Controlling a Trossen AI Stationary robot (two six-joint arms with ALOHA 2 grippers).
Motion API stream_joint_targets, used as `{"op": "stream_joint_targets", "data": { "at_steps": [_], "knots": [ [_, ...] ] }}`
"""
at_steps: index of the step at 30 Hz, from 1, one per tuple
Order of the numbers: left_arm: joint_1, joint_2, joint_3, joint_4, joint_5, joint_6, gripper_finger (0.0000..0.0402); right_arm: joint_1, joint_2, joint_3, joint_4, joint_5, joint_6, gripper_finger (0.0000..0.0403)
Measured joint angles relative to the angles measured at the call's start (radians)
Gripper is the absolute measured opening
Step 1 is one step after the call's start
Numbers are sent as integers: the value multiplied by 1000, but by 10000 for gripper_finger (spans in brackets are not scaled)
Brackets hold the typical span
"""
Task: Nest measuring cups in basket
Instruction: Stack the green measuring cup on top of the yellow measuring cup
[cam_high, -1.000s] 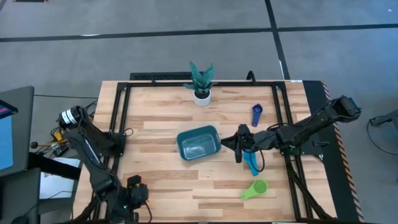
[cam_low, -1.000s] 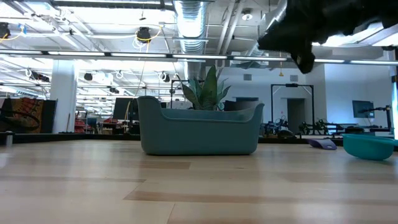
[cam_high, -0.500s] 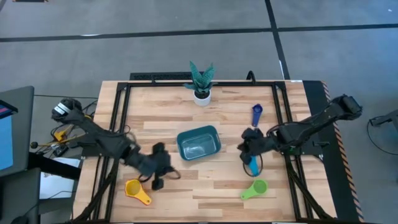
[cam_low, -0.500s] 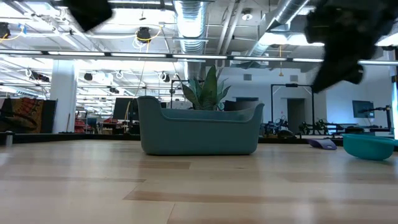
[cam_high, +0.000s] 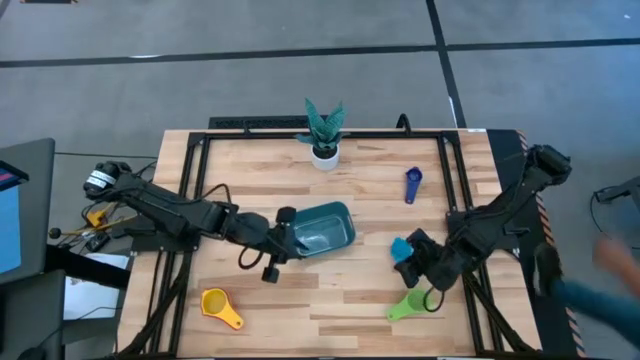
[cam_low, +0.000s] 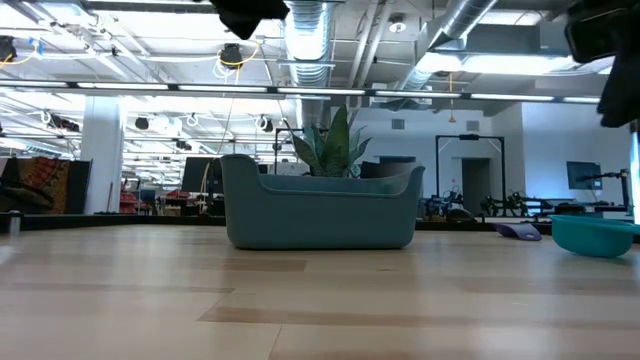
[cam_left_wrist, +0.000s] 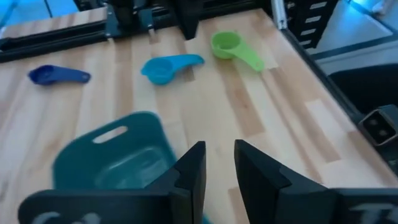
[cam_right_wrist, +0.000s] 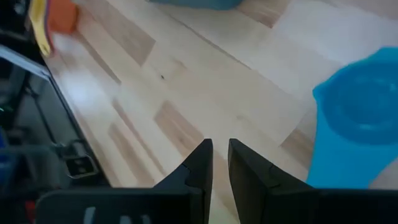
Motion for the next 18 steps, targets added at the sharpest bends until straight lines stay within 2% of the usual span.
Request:
{"op": "stream_joint_targets", "data": {
  "at_steps": [4,9,14,18],
  "knots": [
    [40,0,0,-8,-1,42,75,42,45,7,25,32,110,75],
    [118,26,0,-6,7,109,75,50,181,96,26,-17,154,75],
    [200,68,0,18,113,103,75,50,315,229,-66,-84,160,75],
    [231,96,0,28,149,76,75,52,382,342,-201,-135,179,77]
  ]
}}
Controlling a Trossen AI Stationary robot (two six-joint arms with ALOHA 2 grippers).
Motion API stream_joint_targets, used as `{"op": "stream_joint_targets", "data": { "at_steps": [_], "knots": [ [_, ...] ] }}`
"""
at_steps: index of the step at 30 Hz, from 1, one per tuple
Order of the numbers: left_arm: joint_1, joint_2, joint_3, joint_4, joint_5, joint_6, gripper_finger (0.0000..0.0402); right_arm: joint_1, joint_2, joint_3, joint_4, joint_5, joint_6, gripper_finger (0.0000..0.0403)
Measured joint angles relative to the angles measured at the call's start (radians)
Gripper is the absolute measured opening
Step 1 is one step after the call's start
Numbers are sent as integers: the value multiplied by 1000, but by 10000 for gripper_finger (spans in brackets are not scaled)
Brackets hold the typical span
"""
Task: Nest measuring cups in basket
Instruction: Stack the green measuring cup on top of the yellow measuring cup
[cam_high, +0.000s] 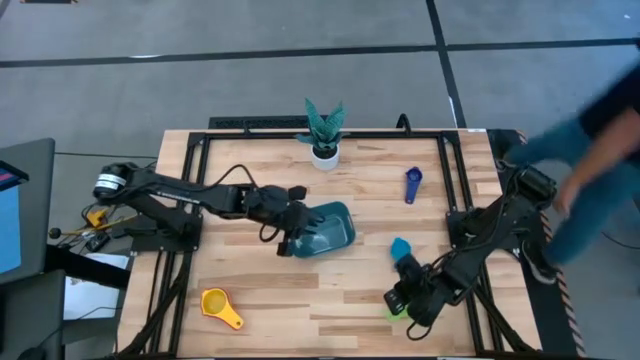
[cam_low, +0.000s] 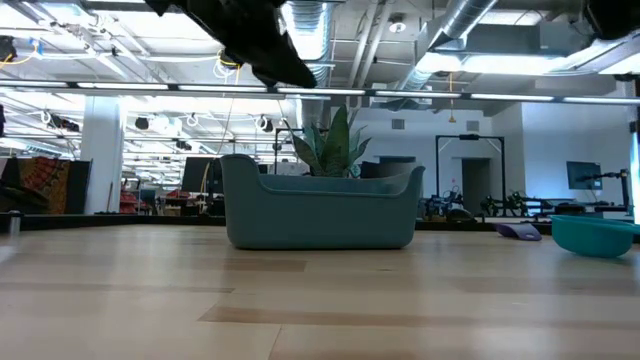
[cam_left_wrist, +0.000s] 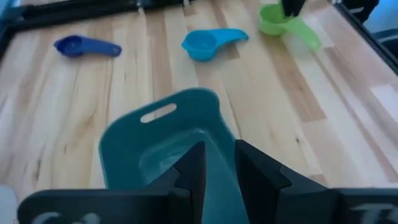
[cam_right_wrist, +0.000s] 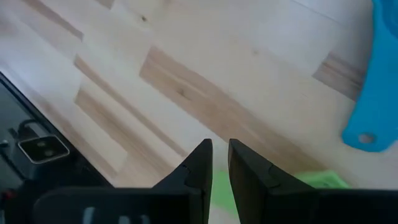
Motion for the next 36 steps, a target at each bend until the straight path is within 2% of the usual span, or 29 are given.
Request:
{"op": "stream_joint_targets", "data": {
  "at_steps": [5,7,14,19,26,30,36],
  "knots": [
    [4,23,0,-27,0,-69,75,18,43,106,-140,-30,-67,94],
    [-4,23,0,-34,-1,-107,75,25,48,124,-142,-41,-105,108],
    [-43,15,0,-11,-12,-270,75,50,63,124,-199,-2,-257,197],
    [-91,15,0,-2,-101,-354,75,34,61,123,-282,9,-291,240],
    [-155,15,0,-12,-188,-409,75,65,60,47,-251,-195,-409,224],
    [-191,15,0,-30,-279,-421,75,102,61,-12,-228,-204,-380,211],
    [-200,15,0,-21,-344,-461,75,115,61,-23,-362,-201,-411,209]
  ]
}}
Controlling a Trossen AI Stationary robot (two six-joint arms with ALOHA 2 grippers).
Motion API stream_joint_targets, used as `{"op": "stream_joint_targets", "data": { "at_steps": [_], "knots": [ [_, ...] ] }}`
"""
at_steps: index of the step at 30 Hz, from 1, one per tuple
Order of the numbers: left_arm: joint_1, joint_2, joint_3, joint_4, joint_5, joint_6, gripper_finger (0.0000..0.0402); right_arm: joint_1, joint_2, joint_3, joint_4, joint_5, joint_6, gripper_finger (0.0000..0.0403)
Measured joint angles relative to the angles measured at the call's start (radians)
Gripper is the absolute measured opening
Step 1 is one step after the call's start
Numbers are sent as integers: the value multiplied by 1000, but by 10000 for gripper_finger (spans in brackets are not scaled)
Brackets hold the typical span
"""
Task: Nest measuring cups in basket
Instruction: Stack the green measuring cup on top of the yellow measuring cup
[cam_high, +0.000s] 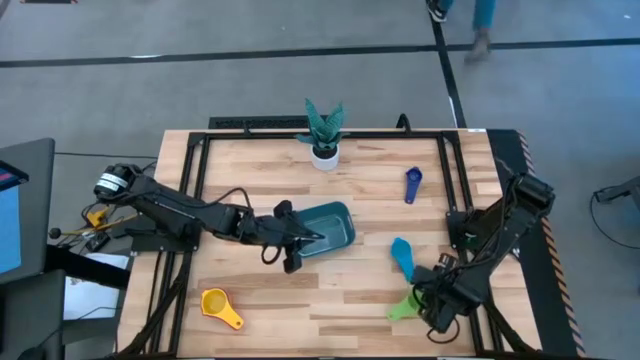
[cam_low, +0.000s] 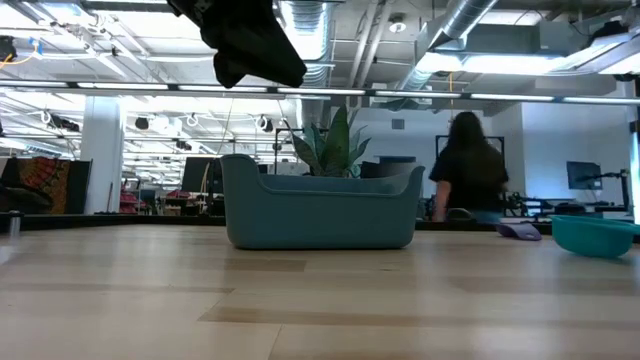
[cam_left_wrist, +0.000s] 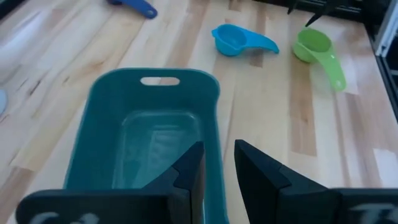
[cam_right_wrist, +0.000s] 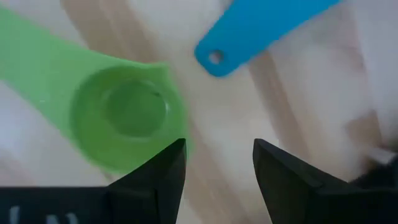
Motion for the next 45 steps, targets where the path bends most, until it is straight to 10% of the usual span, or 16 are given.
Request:
{"op": "stream_joint_targets", "data": {
  "at_steps": [8,36,45],
  "knots": [
    [-2,0,0,-14,-7,-6,75,-41,0,1,136,-6,-217,196],
    [-1,1,0,-50,-2,121,75,-45,0,-116,191,-81,-112,161],
    [-1,1,0,-15,-6,121,75,-40,0,-112,199,-70,-271,40]
  ]
}}
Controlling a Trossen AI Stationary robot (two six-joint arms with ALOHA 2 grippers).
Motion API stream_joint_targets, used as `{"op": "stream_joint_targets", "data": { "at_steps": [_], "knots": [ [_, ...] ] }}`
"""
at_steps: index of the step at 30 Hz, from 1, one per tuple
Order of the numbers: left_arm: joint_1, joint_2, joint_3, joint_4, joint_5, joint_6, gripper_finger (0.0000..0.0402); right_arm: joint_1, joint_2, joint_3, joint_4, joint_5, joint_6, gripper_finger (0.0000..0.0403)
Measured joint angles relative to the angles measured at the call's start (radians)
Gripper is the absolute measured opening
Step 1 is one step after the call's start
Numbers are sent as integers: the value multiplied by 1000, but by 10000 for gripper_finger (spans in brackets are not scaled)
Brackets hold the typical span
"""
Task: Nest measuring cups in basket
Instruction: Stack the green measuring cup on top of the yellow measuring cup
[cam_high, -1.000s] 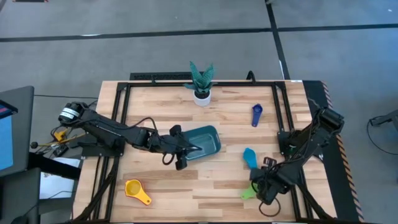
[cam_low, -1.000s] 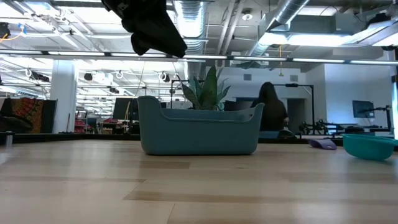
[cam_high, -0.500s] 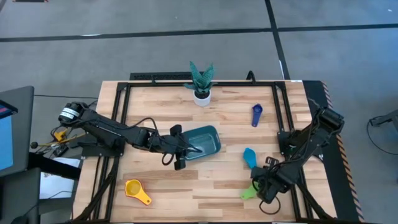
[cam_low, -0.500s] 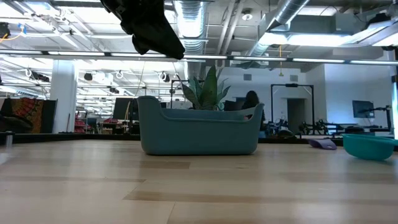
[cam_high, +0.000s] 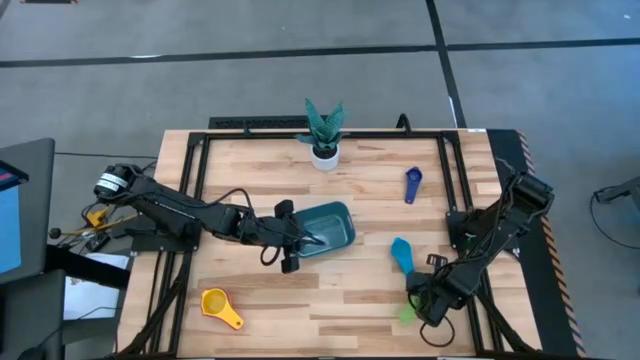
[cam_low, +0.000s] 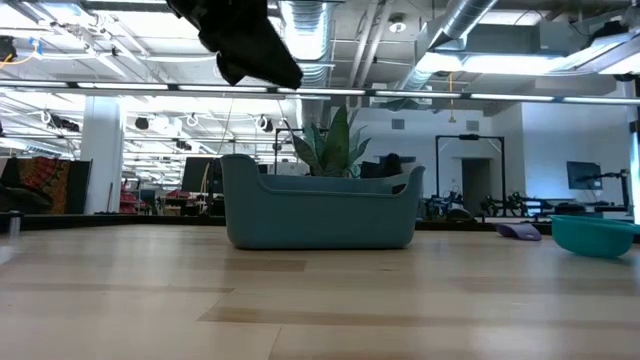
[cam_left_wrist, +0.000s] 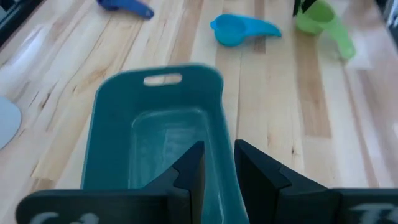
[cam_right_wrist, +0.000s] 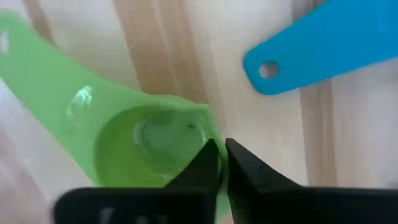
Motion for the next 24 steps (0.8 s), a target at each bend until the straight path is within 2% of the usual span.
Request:
{"op": "stream_joint_targets", "data": {
  "at_steps": [2,7,14,18,24],
  "knots": [
    [0,0,0,29,3,-1,75,-9,0,2,1,3,-68,16],
    [-1,35,0,126,83,-4,75,-30,0,27,-19,75,-229,26],
    [-11,153,0,306,214,-43,75,-80,0,157,-107,206,-440,11],
    [-18,183,0,351,219,-42,75,-111,0,200,-109,237,-535,21],
    [-29,186,0,385,218,-27,75,-167,0,246,-105,275,-719,8]
  ]
}}
